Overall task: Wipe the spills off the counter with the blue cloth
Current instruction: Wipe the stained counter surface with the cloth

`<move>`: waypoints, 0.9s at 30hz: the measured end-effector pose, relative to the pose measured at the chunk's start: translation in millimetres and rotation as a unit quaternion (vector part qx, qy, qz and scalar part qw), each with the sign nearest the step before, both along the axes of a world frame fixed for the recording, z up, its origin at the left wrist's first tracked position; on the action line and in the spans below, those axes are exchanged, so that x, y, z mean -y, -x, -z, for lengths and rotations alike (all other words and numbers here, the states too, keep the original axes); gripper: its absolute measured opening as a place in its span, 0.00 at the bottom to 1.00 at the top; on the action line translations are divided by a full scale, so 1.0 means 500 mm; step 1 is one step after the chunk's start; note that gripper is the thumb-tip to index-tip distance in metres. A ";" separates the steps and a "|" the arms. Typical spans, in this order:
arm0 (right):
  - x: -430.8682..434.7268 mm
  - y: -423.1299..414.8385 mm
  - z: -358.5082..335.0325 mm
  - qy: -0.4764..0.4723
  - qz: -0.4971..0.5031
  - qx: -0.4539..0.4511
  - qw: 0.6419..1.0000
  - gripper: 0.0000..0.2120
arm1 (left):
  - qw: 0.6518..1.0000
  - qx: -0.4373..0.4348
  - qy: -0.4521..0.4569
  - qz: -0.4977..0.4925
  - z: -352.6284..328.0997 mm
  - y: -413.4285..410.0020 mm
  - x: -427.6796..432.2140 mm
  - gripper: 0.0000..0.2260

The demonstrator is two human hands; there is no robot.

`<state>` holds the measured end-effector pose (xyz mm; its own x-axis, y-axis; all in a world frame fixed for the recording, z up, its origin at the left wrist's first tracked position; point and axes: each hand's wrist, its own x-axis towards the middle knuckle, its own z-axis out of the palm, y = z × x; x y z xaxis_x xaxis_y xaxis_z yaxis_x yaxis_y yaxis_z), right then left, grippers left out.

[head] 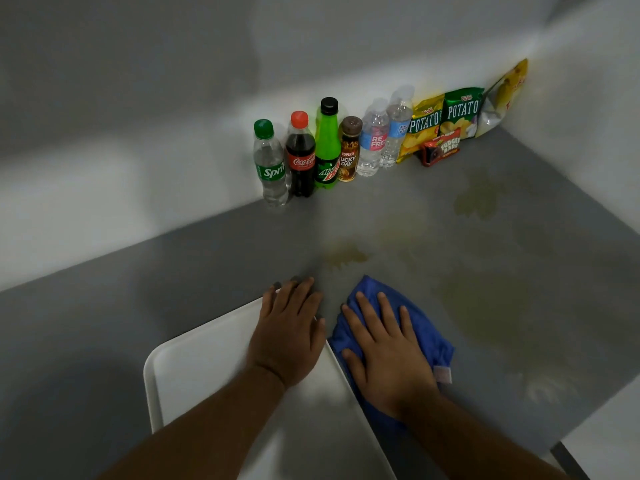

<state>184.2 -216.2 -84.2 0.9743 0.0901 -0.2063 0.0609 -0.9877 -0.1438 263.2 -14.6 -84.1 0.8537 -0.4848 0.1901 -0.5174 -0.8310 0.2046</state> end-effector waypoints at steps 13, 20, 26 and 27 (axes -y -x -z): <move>0.058 -0.007 0.008 -0.020 -0.046 0.020 0.999 0.33 | 0.999 0.024 0.042 -0.005 -0.005 -0.049 -0.021 0.21; 0.086 -0.097 -0.014 0.014 0.000 0.002 1.000 0.41 | 0.998 0.004 -0.016 -0.057 0.001 -0.089 -0.046 0.30; 0.050 -0.104 -0.006 0.015 0.014 0.000 1.000 0.37 | 0.998 -0.006 -0.022 -0.062 0.005 -0.089 -0.048 0.29; 0.049 -0.086 -0.004 0.013 0.004 -0.003 1.000 0.35 | 0.998 -0.007 -0.023 -0.062 0.005 -0.090 -0.047 0.28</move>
<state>227.2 -240.7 -82.2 0.9738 0.0763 -0.2140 0.0518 -0.9917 -0.1177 308.1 9.1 -86.4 0.9104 -0.3825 0.1580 -0.4067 -0.8975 0.1708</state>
